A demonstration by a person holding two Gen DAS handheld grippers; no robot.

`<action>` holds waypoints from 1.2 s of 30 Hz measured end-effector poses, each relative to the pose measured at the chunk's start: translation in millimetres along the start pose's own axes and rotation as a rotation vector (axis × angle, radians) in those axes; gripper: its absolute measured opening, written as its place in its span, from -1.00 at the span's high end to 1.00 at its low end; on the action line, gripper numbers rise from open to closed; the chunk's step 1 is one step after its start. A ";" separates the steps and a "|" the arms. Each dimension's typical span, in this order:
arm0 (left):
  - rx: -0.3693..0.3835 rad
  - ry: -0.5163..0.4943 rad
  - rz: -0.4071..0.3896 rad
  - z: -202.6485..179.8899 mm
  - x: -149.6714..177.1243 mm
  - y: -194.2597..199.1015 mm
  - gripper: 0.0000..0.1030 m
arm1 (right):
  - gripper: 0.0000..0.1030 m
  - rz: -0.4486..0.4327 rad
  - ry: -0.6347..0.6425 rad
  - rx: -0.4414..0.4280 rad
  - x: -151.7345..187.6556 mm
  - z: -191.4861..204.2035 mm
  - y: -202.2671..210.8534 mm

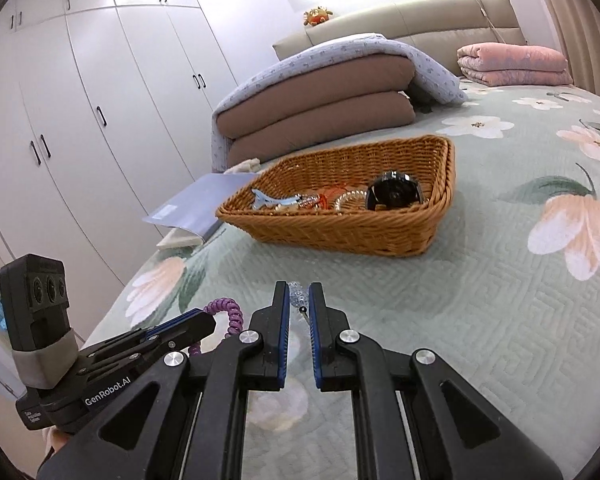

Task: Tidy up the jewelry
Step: 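Carry the silver chain and purple hair tie into the basket and open both tools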

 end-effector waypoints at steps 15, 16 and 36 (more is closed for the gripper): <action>-0.010 -0.008 -0.044 -0.5 -31.8 11.7 0.80 | 0.79 -0.099 0.052 0.028 -56.9 13.4 24.7; -0.012 -0.011 -0.050 -1.0 -38.4 11.7 0.80 | 0.79 -0.112 0.060 0.040 -65.7 13.6 24.5; -0.048 -0.051 -0.059 -11.0 -131.3 -121.0 0.79 | 0.79 -0.084 -0.005 0.189 -136.0 -76.2 -100.4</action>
Point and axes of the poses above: each gripper's, at about its wrist camera, not at the fingertips, and y roughly against the way its jaws point, z to its left, x to its underside, the point moved 6 cm from there along -y, roughly the way its jaws point, and after that the axes turned 2 degrees about y, right-handed, at the moved point
